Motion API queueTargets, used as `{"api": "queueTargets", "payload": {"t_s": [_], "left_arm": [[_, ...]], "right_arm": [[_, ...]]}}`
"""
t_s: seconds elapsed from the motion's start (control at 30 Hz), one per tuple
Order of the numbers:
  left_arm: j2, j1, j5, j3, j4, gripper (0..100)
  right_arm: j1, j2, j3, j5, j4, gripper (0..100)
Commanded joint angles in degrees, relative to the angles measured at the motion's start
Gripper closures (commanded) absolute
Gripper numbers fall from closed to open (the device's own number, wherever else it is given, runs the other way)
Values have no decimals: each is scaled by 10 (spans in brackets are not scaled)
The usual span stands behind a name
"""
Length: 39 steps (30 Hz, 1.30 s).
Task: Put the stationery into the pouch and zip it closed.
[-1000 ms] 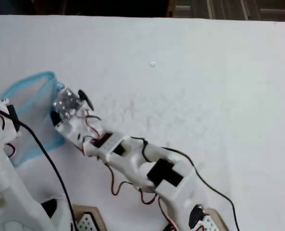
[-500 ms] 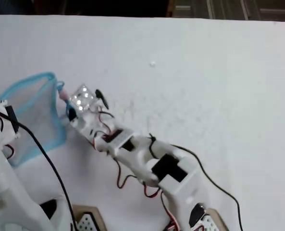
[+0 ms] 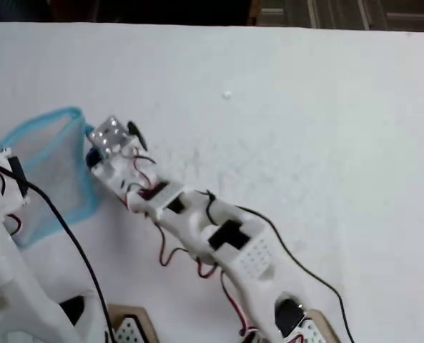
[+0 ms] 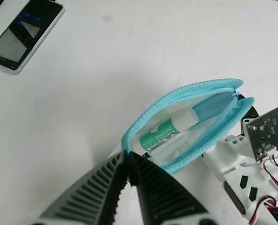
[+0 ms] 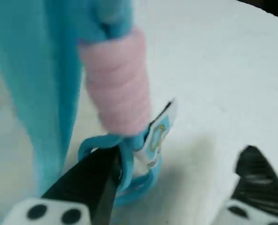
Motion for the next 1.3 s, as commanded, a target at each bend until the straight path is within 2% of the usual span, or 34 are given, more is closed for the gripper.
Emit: {"api": "queueTargets", "payload": {"t_s": [0.0, 0.07, 0.17, 0.27, 0.37, 0.43, 0.57, 0.7, 0.87, 1.07, 1.27], "left_arm": [[7, 5, 4, 25, 4, 978], [7, 5, 4, 25, 4, 978], [7, 5, 4, 25, 4, 978], [7, 5, 4, 25, 4, 978], [7, 4, 5, 24, 3, 978], [7, 4, 5, 22, 2, 978], [8, 7, 3, 25, 0, 977], [8, 7, 4, 24, -7, 977], [7, 7, 5, 20, -17, 976], [4, 40, 5, 22, -16, 968], [7, 120, 6, 25, -40, 846]], "right_arm": [[15, 10, -58, -2, -3, 857], [21, 7, -57, 1, -4, 986], [36, -9, -47, -2, -4, 939], [55, -39, -25, -3, -4, 988], [76, -87, 10, -5, -5, 984], [95, -131, 34, -42, -5, 981], [139, -250, 90, -104, 0, 981], [153, -412, 149, -108, 0, 981], [135, -604, 182, -104, 2, 981], [123, -687, 112, -103, 120, 982], [123, -688, -44, -103, 241, 982]]}}
